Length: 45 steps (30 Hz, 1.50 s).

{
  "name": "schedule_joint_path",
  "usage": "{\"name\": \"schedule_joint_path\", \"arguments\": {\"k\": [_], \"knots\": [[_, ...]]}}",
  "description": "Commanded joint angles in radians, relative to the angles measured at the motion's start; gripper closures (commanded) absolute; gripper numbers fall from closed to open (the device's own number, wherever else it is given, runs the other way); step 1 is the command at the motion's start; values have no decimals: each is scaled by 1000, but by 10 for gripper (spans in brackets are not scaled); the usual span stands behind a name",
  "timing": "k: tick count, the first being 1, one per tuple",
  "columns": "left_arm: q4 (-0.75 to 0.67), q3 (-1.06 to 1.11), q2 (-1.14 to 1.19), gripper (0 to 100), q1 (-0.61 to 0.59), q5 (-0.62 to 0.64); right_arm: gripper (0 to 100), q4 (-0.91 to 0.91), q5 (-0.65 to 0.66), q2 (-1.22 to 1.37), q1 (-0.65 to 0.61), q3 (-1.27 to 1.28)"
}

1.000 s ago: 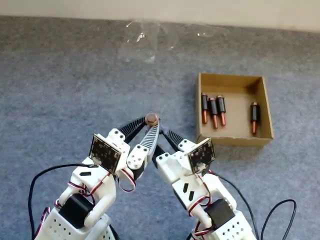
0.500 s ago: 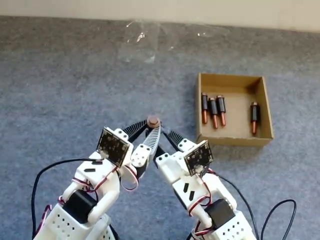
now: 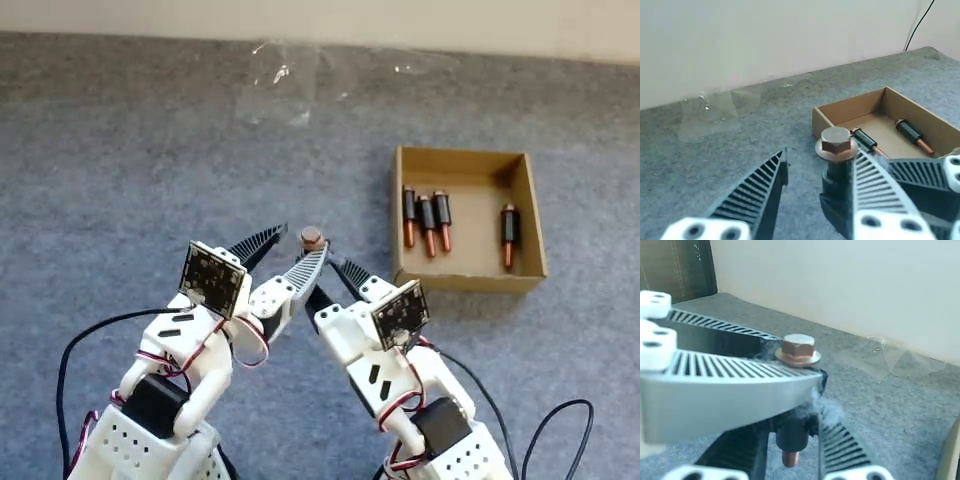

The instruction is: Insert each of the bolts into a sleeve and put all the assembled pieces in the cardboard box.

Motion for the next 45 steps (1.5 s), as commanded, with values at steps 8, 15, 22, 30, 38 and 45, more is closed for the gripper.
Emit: {"name": "schedule_joint_path", "arguments": {"k": [8,15,22,30,38,45], "knots": [[-18,-38,13,793,-31,-8,995,-35,25,-13,28,42],[-18,-39,12,792,38,-8,995,-35,25,-13,31,42],[-18,-42,10,792,108,-8,995,-35,25,-13,33,41],[-15,-61,10,792,107,-8,995,-35,25,-13,33,41],[-14,-219,18,793,76,-66,995,-35,25,-13,33,44],[26,-361,21,870,-130,-89,995,-33,25,-12,35,45]]}}
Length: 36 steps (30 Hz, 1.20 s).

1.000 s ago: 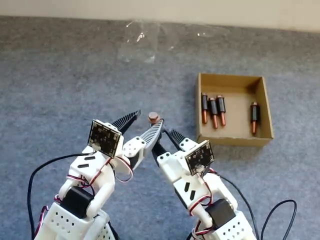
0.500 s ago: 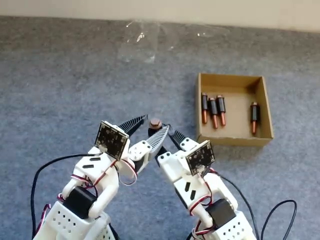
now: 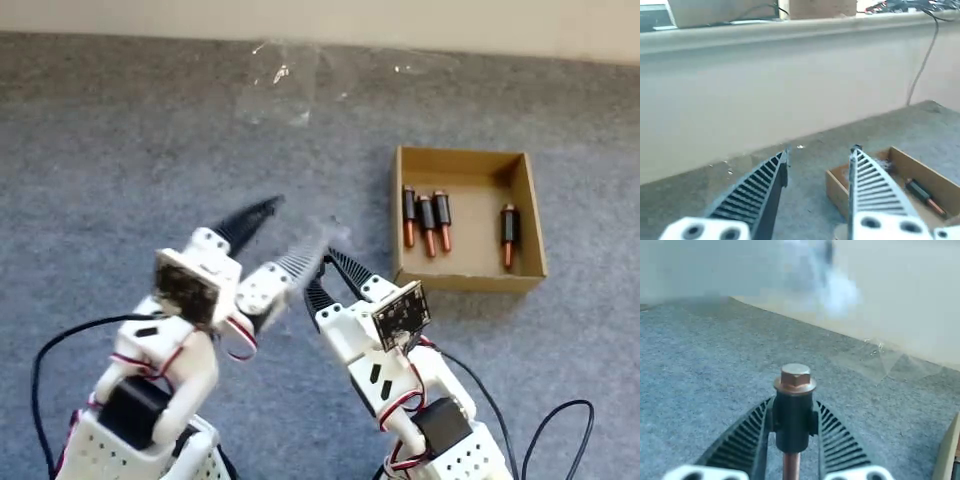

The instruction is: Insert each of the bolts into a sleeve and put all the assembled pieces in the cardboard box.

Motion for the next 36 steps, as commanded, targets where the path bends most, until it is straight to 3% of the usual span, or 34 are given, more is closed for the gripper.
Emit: {"name": "schedule_joint_path", "arguments": {"k": [1,4,9,18,24,28,32,36], "knots": [[44,-120,7,912,-145,-9,995,-33,11,-5,25,45],[103,-170,7,995,-257,-9,995,-28,12,-4,30,45],[189,-255,45,993,-378,-11,995,73,12,-12,93,38],[381,-570,524,993,-624,-12,995,88,12,-4,128,35],[580,-657,839,993,-648,-14,995,94,12,-2,234,16],[672,-670,947,994,-644,-12,995,239,12,-2,269,-105],[779,-664,1033,994,-591,-9,995,348,21,-1,300,-248],[835,-662,1098,995,-529,-8,995,420,115,90,346,-358]]}}
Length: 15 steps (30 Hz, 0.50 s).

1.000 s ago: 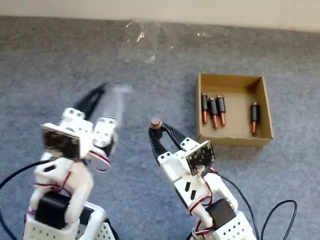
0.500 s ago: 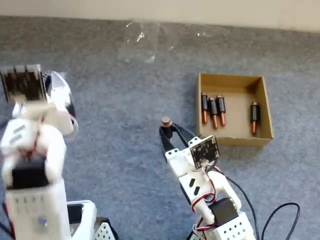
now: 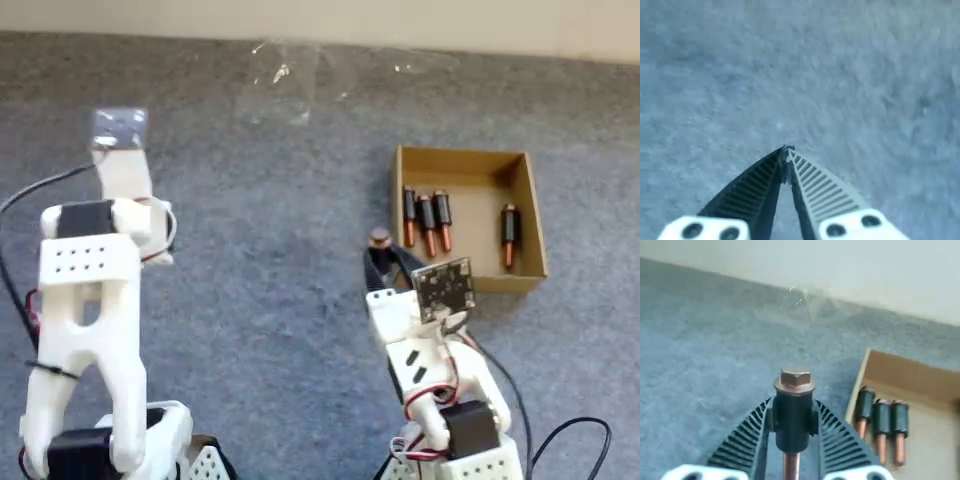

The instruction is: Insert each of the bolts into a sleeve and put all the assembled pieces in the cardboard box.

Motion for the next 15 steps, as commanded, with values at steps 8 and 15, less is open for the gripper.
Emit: {"name": "schedule_joint_path", "arguments": {"k": [8,15], "knots": [[-6,173,58,995,101,-5,995,81,68,568,219,-470],[-66,288,58,995,101,-6,995,82,68,995,295,-750]]}}
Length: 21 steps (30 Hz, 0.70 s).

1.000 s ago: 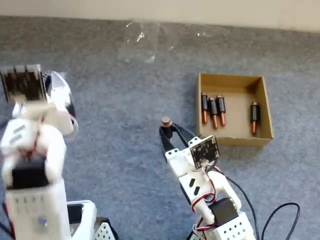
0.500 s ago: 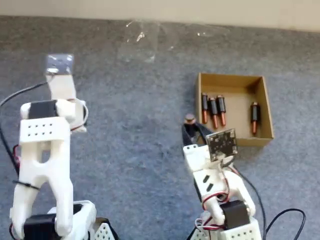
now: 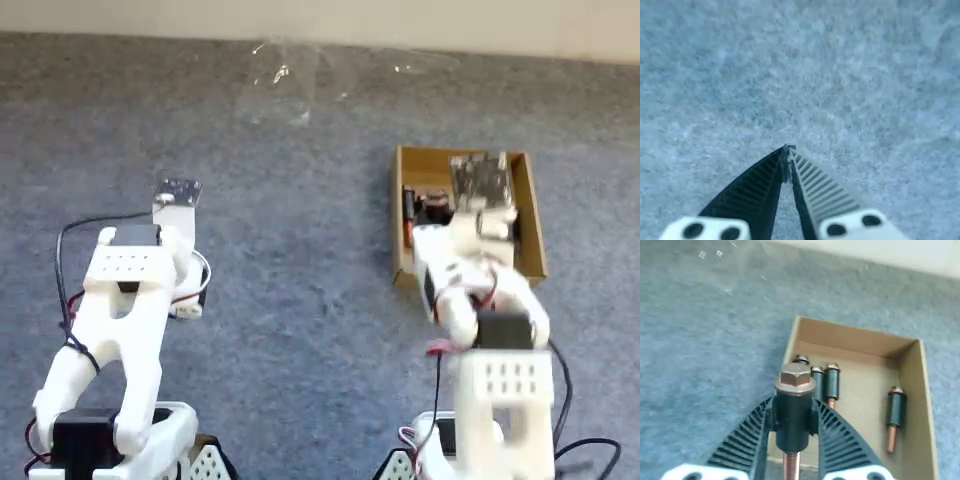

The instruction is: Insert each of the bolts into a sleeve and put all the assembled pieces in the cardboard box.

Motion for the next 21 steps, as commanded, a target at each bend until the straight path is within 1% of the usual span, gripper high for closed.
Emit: {"name": "schedule_joint_path", "arguments": {"k": [1,8,12,15,18,21], "knots": [[-20,4,-4,995,24,-5,995,-1,14,196,48,-188],[-28,8,-4,995,19,-5,995,1,14,504,65,-392],[-71,24,-5,995,7,-5,995,1,14,657,71,-493],[-132,61,-5,995,7,-6,995,4,15,773,97,-585],[-192,94,-5,995,13,-8,995,64,23,892,130,-711],[-204,96,-5,995,8,-8,995,174,94,1029,147,-881]]}}
